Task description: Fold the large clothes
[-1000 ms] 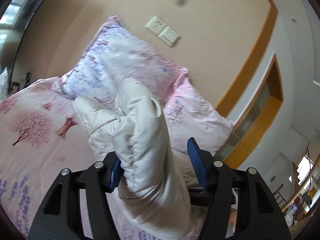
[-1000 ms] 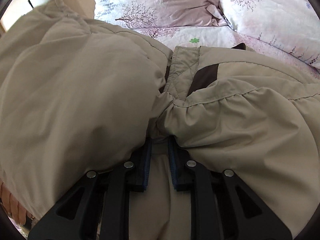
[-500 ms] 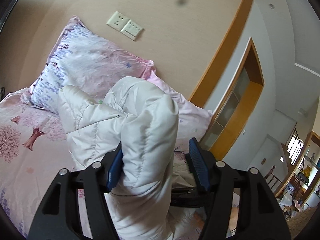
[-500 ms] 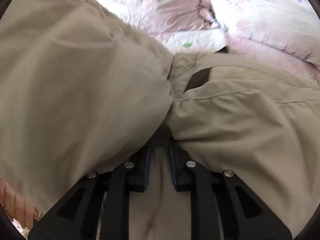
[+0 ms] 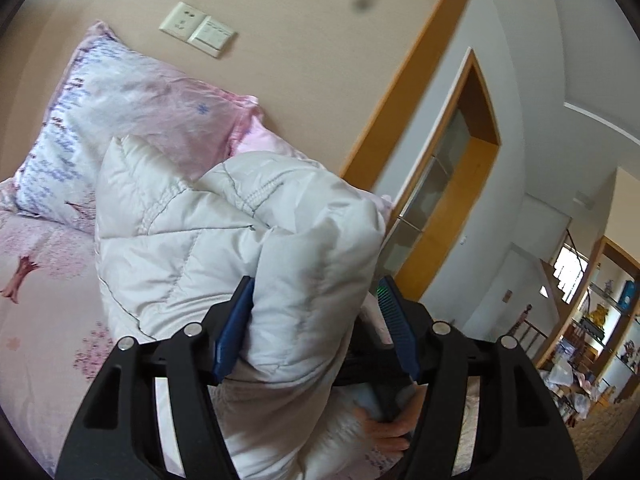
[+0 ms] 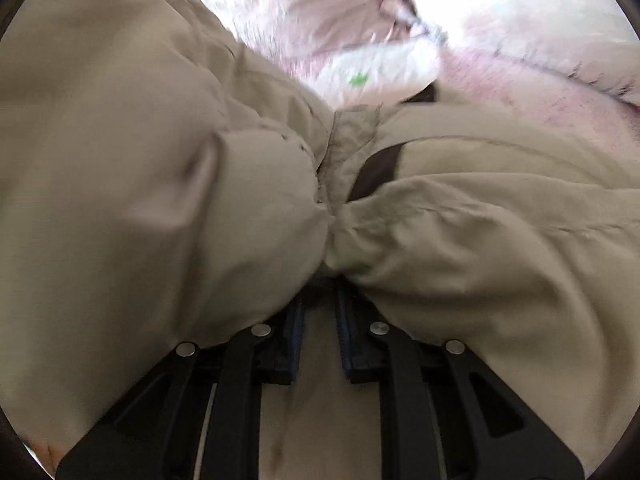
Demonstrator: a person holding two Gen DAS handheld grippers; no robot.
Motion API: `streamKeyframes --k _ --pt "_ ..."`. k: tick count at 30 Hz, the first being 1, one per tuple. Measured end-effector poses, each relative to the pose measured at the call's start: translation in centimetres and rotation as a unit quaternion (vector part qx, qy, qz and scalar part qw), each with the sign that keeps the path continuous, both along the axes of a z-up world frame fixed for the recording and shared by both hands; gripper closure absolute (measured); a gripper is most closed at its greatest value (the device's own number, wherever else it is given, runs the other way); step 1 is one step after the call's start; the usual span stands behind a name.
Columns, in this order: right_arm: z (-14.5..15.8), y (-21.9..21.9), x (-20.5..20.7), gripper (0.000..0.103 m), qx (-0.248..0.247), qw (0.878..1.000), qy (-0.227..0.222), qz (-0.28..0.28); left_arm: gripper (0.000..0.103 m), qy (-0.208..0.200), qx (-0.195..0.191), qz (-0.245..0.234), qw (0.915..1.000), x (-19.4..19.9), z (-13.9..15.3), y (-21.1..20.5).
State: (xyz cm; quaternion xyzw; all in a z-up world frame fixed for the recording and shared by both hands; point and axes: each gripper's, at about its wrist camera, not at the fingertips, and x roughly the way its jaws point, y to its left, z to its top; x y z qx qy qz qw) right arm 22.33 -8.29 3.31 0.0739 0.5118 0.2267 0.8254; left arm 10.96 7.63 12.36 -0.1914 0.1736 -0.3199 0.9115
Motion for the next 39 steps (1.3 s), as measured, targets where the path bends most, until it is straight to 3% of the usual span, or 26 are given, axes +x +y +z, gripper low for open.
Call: streamKeyframes --k 5,11,14,17,19,21,23,24,28,33,39 --pt "2.7 -7.2 -4.1 0.085 -0.005 0.994 -0.072 -0.08 0.045 -0.009 0.013 -0.039 0.9991 -0.2 -0.2 -2.7" --pt "1.7 -14.9 -6.5 0.079 0.004 0.981 -0.074 -0.182 0.054 -0.003 0.039 -0.098 0.9944 0.2 -1.0 -7.3" --pt "1.0 -18.5 -7.9 0.079 0.058 0.972 -0.067 -0.219 0.057 0.012 0.048 -0.129 0.9903 0.8 -1.9 -9.6" --pt "2.1 -21.0 -9.5 0.079 0.102 0.961 -0.095 -0.238 0.058 0.026 0.065 -0.16 0.9847 1.4 -3.2 -12.0" --pt "3.5 -21.8 -9.7 0.078 0.124 0.956 -0.13 -0.231 0.058 0.035 0.079 -0.177 0.9805 1.9 -4.2 -13.7" --pt "5.2 -22.1 -10.5 0.071 0.141 0.955 -0.159 -0.208 0.058 0.039 0.088 -0.191 0.9769 1.9 -4.9 -14.9" --pt "6.6 -21.6 -10.2 0.049 0.164 0.956 -0.176 -0.168 0.058 0.04 0.1 -0.2 0.9737 2.0 -5.5 -16.1" --pt "7.1 -21.3 -10.2 0.046 0.172 0.957 -0.179 -0.148 0.058 0.041 0.105 -0.205 0.9722 2.0 -5.8 -16.6" --pt "8.0 -19.3 -8.7 0.046 0.176 0.969 -0.157 -0.073 0.058 0.04 0.127 -0.216 0.9674 1.8 -6.9 -18.0" --pt "7.2 -17.2 -7.0 0.046 0.165 0.978 -0.118 -0.045 0.058 0.041 0.14 -0.223 0.9638 1.8 -7.7 -18.8" --pt "6.5 -16.5 -7.2 0.046 0.179 0.979 -0.099 -0.026 0.055 0.038 0.156 -0.228 0.9603 1.8 -8.3 -19.5"
